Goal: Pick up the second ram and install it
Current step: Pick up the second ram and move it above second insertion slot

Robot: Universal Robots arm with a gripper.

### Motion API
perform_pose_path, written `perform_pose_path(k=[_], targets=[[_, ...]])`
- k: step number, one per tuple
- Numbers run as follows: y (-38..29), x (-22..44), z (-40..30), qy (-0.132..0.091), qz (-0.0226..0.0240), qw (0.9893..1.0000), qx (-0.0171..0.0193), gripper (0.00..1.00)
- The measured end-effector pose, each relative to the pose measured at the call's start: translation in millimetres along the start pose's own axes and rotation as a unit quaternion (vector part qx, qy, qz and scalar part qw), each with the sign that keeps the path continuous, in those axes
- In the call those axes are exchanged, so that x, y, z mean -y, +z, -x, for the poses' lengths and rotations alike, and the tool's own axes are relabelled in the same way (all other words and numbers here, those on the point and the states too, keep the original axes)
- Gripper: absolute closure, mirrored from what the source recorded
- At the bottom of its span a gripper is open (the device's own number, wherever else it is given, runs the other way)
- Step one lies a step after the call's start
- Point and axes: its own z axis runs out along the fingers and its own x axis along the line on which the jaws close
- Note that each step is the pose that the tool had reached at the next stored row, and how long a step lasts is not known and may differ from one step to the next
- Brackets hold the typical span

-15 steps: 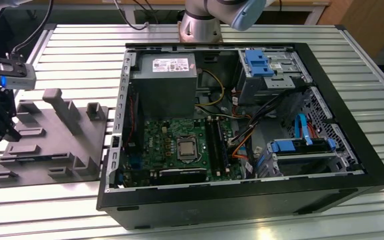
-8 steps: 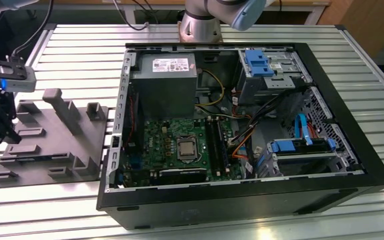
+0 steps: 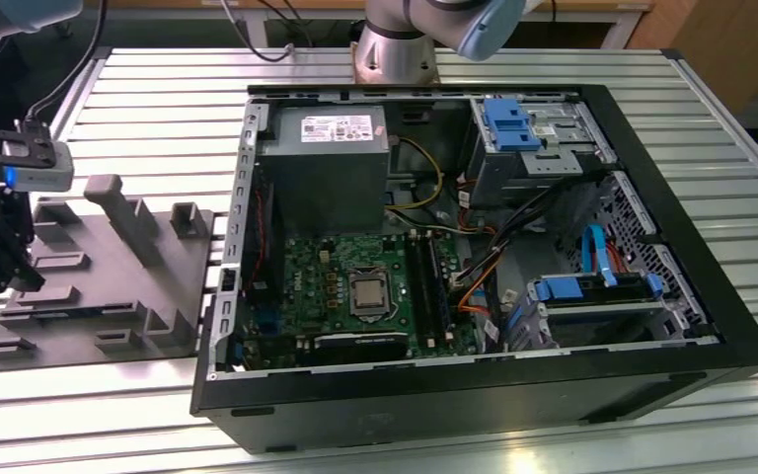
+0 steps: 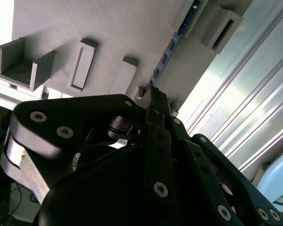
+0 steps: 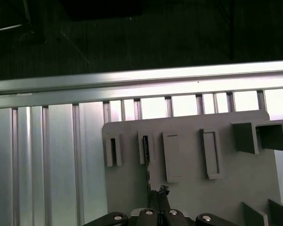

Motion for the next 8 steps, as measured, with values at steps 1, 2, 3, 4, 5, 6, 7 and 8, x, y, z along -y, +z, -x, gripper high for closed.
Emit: perform_pose_path(k=[1,2,3,4,5,6,7,8], targets=[[0.7,0.1,-0.3,0.0,0.0,1.0,0.0,0.89],[1.4,0.3,-0.5,-0.001,0.0,1.0,0.0,0.89],[1.9,0.7,-0.6,-0.002,0.0002,1.0,-0.0002,0.89],[2.5,1.1,-0.5,-0.003,0.0001,1.0,-0.0002,0.89],[3.1,1.6,-0.5,-0.004,0.0001,1.0,-0.0003,0.89],[3.7,2.1,-0.5,-0.006,0.0001,1.0,-0.0003,0.89],[4.2,2.6,-0.6,-0.007,0.0002,1.0,-0.0004,0.89],[4.7,3.1,-0.6,-0.008,0.0001,1.0,-0.0005,0.89]])
